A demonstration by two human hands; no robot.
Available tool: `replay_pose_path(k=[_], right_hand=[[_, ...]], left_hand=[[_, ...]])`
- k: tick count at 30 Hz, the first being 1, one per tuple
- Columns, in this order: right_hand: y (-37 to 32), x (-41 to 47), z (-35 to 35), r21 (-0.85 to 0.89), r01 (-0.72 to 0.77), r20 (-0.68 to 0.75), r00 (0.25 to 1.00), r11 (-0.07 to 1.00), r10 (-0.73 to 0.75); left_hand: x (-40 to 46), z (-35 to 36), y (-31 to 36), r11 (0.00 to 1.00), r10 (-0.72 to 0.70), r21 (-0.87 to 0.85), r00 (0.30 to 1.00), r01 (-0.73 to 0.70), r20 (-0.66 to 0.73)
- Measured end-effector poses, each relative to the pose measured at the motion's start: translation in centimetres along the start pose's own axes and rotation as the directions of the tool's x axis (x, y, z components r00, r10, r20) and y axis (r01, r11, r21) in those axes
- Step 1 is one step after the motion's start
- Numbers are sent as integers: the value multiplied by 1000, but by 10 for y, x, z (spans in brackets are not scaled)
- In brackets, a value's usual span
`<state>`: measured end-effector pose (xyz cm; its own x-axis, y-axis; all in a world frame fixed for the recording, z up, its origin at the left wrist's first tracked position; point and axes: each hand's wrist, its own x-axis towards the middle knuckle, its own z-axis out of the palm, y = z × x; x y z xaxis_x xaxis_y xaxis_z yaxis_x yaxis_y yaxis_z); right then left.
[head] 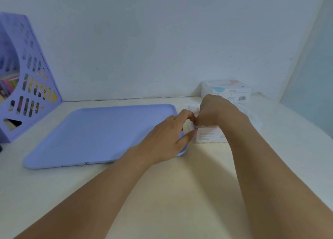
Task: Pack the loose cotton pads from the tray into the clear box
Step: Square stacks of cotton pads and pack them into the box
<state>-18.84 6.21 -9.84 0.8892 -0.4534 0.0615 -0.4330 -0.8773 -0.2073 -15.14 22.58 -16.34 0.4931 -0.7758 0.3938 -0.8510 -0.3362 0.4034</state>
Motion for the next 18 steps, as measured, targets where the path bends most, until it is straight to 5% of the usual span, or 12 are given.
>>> replay_pose_path(k=[6,14,18], right_hand=[[0,-1,3,4,0,-59,998,1000,0],[0,1,-1,-8,29,103,994,1000,-28],[-8,-1,2,-48,-3,44,999,999,5]], left_hand=[[5,2,3,988,58,147,998,-55,-15],[8,4,-2,987,100,133,994,-93,-49],[10,7,-4,989,95,121,994,-87,-59]])
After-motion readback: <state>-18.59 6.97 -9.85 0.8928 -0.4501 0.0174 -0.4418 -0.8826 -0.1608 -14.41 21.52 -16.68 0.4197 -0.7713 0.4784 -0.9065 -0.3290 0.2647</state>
